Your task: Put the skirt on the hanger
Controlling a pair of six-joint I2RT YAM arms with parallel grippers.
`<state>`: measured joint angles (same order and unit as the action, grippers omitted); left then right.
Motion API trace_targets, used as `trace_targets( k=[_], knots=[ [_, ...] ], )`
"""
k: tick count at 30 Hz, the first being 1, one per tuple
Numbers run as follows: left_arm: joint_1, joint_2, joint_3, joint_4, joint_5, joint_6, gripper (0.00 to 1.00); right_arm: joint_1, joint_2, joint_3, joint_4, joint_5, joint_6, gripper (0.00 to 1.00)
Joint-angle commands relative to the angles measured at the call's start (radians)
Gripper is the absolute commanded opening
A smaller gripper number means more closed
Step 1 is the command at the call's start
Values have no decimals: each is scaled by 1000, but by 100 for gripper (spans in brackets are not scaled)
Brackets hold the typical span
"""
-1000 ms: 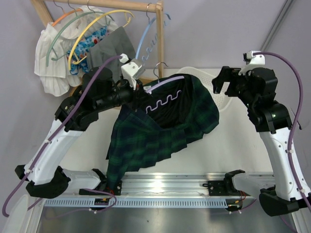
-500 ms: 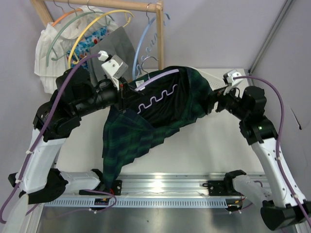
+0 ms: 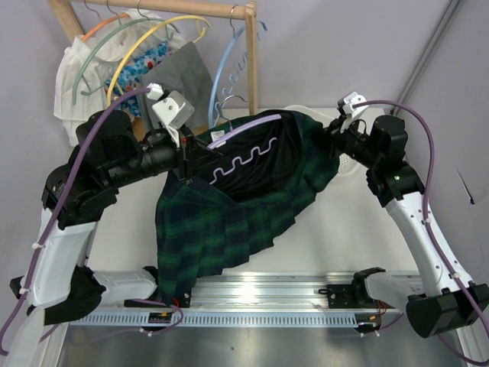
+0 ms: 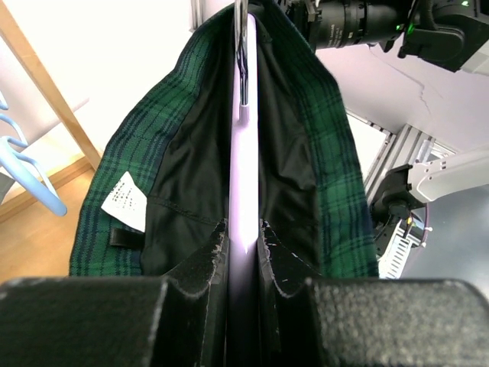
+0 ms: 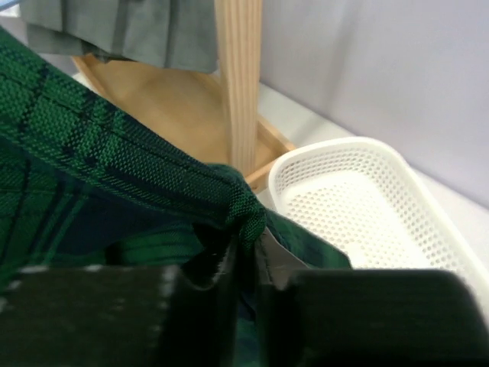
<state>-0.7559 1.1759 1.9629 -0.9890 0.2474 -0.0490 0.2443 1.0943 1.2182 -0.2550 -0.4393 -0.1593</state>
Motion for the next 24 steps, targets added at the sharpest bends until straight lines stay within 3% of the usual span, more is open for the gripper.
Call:
trace_targets(
  k=[1, 9, 16, 19, 20, 23, 24],
  knots=[
    [4, -45, 70, 118, 33, -26, 0, 1, 18, 23, 62, -21, 3, 2],
    [4, -65, 90, 118, -31, -17, 0, -46, 41, 7, 19, 128, 21, 0],
    [4, -75, 88, 116, -34, -8, 0, -73, 42, 4, -24, 90, 46, 1],
    [4, -59, 67, 125, -20, -11, 0, -60, 45, 106, -96, 34, 75, 33],
    [4, -49, 48, 127, -20, -8, 0, -54, 50, 151, -159, 24, 79, 57],
    [4, -42, 10, 145, -40, 0, 0, -40, 72, 357, -289, 106, 125, 76],
    [4, -41, -11, 150, -51, 0, 0, -45, 84, 409, -323, 128, 151, 77]
  ],
)
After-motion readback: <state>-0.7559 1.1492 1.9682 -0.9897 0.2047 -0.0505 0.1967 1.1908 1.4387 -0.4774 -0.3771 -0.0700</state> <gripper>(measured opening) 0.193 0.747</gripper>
